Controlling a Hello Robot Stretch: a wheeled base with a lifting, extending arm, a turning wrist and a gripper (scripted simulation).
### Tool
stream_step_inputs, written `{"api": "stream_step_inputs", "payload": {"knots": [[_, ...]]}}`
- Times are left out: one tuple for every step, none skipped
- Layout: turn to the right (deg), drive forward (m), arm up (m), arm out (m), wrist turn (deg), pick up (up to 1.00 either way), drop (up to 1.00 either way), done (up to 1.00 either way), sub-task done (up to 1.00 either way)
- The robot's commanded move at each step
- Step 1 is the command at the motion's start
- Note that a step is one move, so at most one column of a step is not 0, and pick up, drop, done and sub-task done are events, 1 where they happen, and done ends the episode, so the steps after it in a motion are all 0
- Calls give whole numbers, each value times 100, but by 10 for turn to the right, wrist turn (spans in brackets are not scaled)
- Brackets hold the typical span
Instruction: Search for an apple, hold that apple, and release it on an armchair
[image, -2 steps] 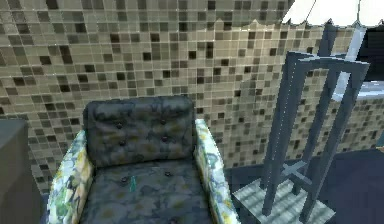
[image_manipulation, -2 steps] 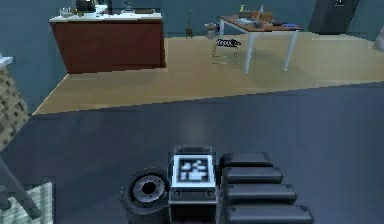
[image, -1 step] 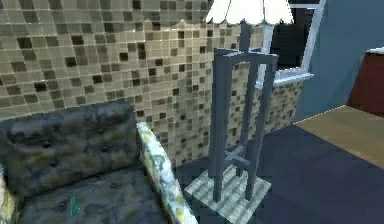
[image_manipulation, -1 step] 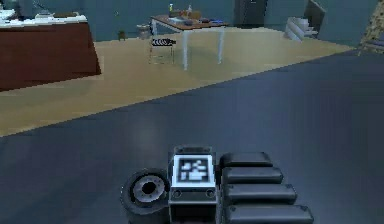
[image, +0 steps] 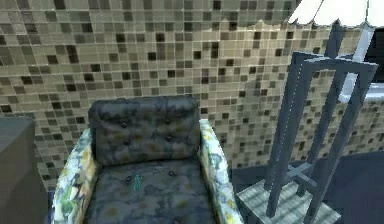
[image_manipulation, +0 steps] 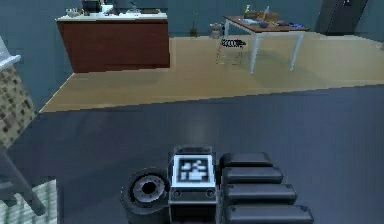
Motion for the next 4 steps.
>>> {"api": "stream_step_inputs", "payload": {"knots": [[0,30,0,0,0,0,0,0,0],[-240,0,0,0,0,0,0,0,0],[300,0,0,0,0,0,0,0,0],[-270,0,0,0,0,0,0,0,0]]}}
